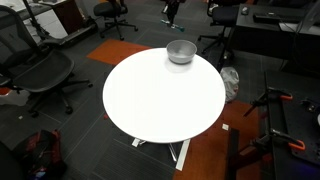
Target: Put the pen in the bowl
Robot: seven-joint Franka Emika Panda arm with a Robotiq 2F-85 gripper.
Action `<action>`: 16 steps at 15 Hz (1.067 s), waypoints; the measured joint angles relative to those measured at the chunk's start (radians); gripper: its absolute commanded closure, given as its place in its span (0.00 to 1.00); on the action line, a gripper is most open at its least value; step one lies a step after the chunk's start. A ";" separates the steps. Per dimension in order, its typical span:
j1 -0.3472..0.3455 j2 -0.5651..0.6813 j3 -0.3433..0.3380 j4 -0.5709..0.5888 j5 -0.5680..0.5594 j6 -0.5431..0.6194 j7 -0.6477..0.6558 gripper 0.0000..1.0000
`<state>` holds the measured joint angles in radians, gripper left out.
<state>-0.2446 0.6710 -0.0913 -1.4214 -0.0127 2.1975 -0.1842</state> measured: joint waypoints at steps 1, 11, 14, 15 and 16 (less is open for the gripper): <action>0.000 -0.014 -0.009 -0.041 0.000 0.017 0.012 0.95; -0.001 -0.033 -0.032 -0.252 0.003 0.193 0.076 0.55; -0.001 -0.032 -0.032 -0.267 0.010 0.194 0.076 0.35; -0.001 -0.032 -0.032 -0.270 0.012 0.194 0.076 0.27; -0.001 -0.032 -0.032 -0.271 0.014 0.194 0.076 0.19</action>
<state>-0.2453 0.6386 -0.1237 -1.6928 0.0010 2.3912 -0.1083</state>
